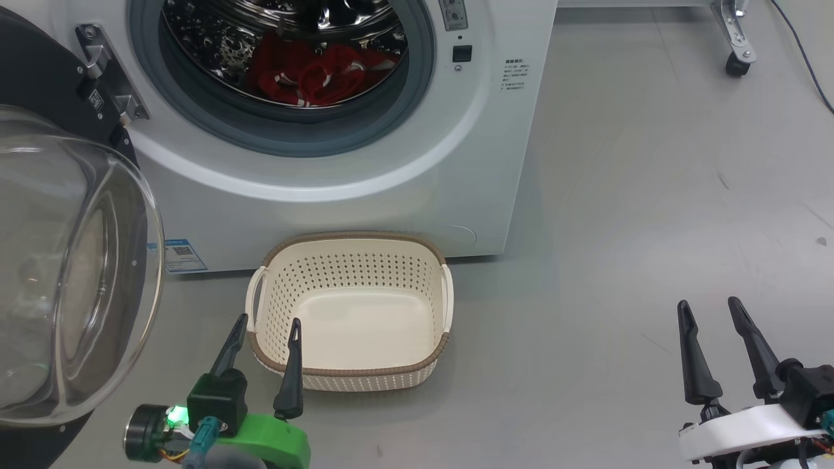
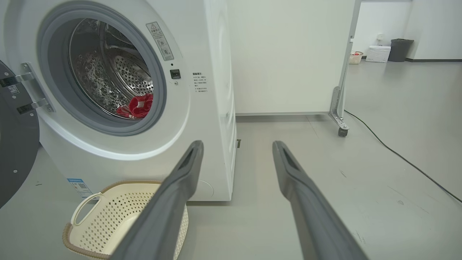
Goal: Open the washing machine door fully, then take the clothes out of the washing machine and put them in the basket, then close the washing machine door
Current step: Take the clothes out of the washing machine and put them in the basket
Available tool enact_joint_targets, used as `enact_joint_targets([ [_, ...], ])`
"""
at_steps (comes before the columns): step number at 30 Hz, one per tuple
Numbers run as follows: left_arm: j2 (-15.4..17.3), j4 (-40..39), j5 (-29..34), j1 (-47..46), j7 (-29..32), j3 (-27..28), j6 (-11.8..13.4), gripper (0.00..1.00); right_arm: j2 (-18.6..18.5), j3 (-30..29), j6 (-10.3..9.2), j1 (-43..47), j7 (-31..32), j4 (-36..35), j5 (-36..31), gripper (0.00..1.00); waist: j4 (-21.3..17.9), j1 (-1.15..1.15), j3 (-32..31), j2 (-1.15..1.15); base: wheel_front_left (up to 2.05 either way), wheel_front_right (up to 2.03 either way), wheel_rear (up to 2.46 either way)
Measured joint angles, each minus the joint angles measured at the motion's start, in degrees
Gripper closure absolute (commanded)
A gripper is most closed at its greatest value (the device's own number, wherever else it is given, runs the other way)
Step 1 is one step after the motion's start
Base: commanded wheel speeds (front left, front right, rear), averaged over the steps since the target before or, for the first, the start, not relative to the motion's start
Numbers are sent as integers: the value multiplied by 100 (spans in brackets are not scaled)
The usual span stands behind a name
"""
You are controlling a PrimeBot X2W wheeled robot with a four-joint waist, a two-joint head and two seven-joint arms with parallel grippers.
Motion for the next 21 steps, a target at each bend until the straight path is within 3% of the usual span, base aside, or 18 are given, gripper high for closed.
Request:
enact_joint_targets([
  [21,1,-64,13,-30,-52,-16,0,0,1,11,0,61,0,-38,0,0,54,0,74,0,55,-110,55],
])
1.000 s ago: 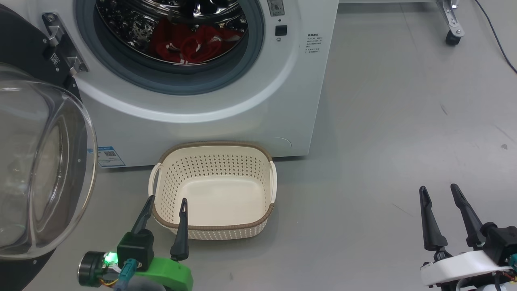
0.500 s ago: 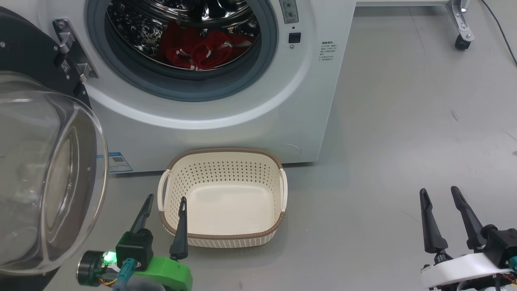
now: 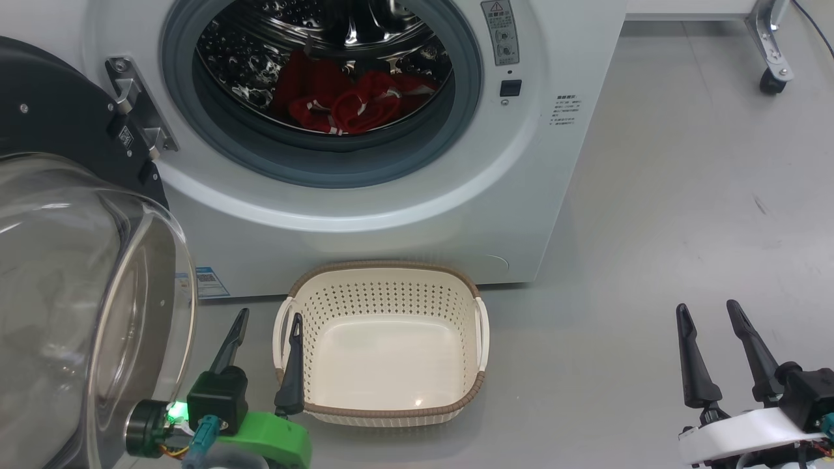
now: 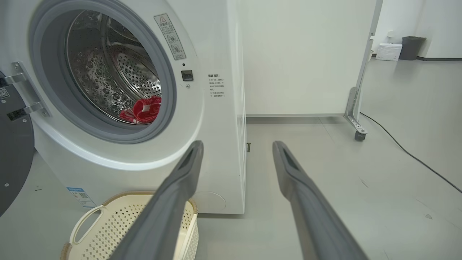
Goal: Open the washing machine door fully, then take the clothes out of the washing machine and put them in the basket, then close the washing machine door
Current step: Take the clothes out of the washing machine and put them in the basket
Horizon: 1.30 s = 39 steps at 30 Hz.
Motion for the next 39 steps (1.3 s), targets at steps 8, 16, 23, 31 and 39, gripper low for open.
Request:
enact_joint_targets([
  [8,0,2,-12,-37,-1,2,0,0,-2,5,0,-1,0,-2,0,0,35,0,9,0,36,-37,1],
  [16,0,2,-12,-49,-2,2,0,0,-9,25,0,-1,0,-12,0,0,53,0,31,0,6,-6,0],
  [23,0,5,-14,-51,-8,-1,0,0,-41,25,0,-1,0,-12,0,0,68,0,53,0,0,0,0],
  [31,0,16,-116,-58,-9,-13,0,0,-77,52,0,-1,0,-14,0,0,78,0,63,0,0,0,0],
  [39,0,33,-316,-261,-7,-243,0,0,-141,80,0,-17,0,-122,9,0,74,0,230,0,0,0,0],
])
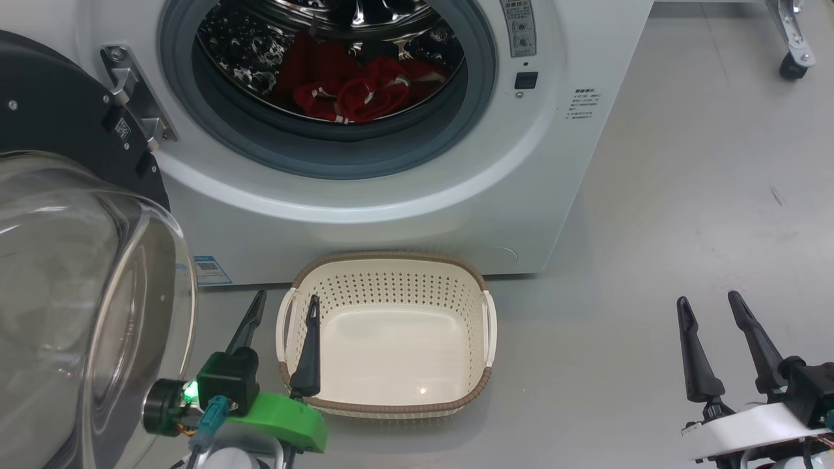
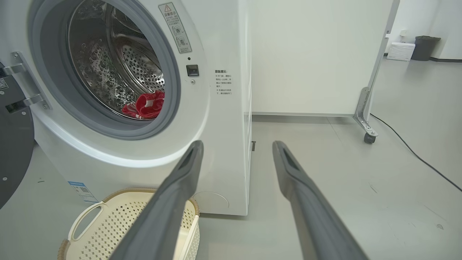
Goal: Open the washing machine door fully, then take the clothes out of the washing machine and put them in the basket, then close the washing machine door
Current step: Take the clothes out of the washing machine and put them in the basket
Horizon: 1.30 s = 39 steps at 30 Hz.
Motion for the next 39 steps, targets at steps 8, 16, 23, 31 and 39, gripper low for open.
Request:
enact_joint_targets([
  [8,-1,155,-304,-499,124,-310,0,0,-92,75,0,-116,0,-138,20,0,-35,0,296,0,0,0,0],
  [16,-3,493,-556,-1185,413,-353,0,0,-233,225,0,-385,0,-293,199,0,-148,0,736,0,0,0,0],
  [23,-15,811,-631,-2118,862,-485,0,0,-299,344,0,-678,0,-337,361,0,-314,0,1227,0,0,0,0],
  [31,-42,1249,-633,-3237,1455,-363,0,0,-305,482,0,-1152,0,-354,587,0,-592,0,1777,0,0,0,0],
  [39,-11,1813,-624,-4333,2228,-58,0,0,-233,636,0,-1494,0,-235,765,0,-1003,0,2180,0,0,0,0],
])
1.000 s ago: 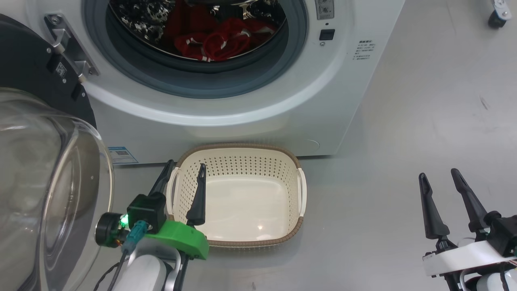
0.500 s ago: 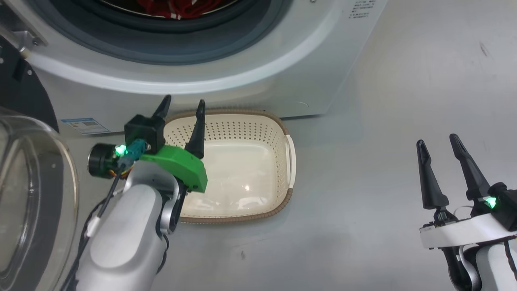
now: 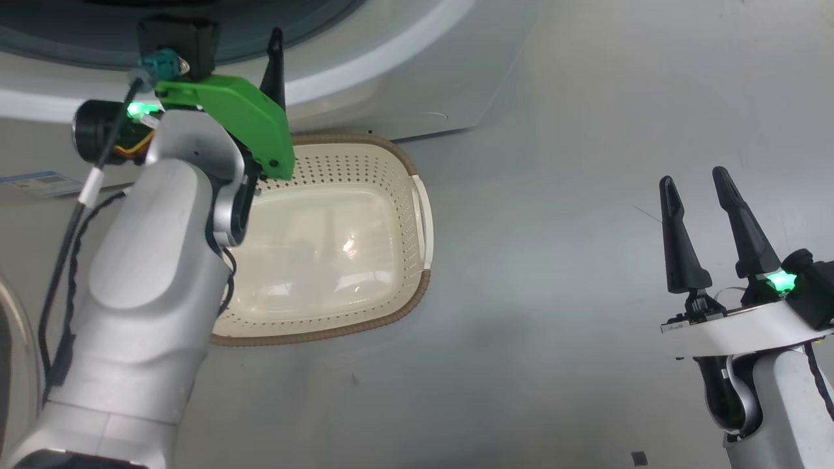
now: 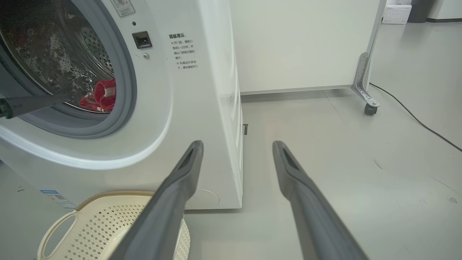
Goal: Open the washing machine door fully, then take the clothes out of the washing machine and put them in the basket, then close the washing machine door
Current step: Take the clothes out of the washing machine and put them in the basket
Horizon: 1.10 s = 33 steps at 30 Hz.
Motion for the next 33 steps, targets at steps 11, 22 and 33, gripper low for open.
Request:
enact_joint_targets([
  [11,536,443,98,-1208,936,274,0,0,133,211,0,-301,0,146,182,0,-468,0,342,0,0,0,0],
  [22,1000,748,446,-1966,1528,370,0,0,245,368,0,-505,0,268,309,0,-853,0,587,0,0,0,0],
  [33,1319,1184,735,-2451,2095,681,0,0,332,486,0,-753,0,359,499,0,-1178,0,892,0,0,0,0],
])
